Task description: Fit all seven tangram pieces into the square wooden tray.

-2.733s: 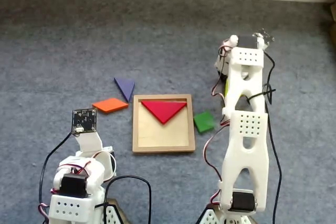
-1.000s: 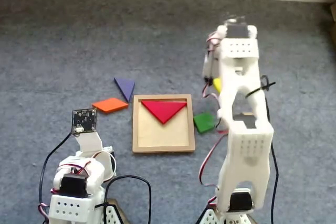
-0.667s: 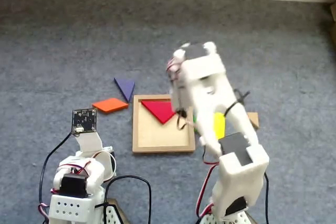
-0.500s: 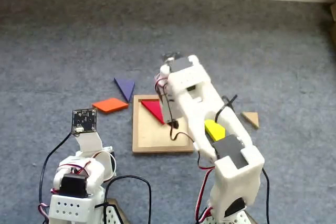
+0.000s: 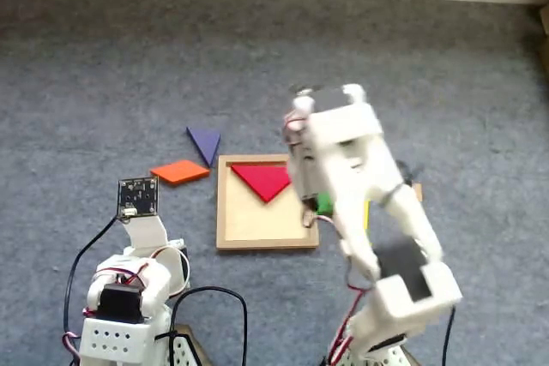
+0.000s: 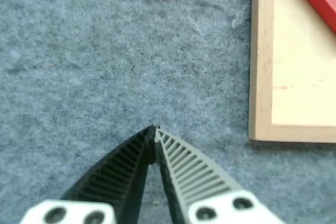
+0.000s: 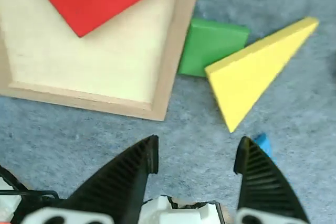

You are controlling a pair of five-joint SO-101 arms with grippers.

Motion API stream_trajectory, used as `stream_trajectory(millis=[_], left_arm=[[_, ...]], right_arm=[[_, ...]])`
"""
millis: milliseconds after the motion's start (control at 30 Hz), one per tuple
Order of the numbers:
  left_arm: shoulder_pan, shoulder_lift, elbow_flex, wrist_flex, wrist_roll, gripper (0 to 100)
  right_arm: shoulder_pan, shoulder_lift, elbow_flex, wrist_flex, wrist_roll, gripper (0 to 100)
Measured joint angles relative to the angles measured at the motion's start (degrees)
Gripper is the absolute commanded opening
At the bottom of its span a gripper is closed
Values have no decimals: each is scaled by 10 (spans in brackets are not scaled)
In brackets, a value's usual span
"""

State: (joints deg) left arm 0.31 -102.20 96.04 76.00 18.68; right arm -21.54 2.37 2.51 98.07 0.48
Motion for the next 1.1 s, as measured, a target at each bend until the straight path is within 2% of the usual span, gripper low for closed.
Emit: stream_trajectory(millis=[133, 267, 467, 533, 967, 1100], left_arm=[[0, 0, 0, 0, 0, 6], [0, 0, 0, 0, 0, 6], [0, 0, 0, 0, 0, 6], [0, 0, 0, 0, 0, 6], [0, 0, 0, 0, 0, 6], [0, 0, 0, 0, 0, 6]], right_arm=[[62, -111, 42, 1, 16, 228], [130, -166, 119, -18, 87, 220], [219, -140, 226, -154, 152, 43], [233, -111, 235, -197, 169, 13], [239, 59, 236, -331, 182, 13], [200, 60, 236, -334, 182, 12]])
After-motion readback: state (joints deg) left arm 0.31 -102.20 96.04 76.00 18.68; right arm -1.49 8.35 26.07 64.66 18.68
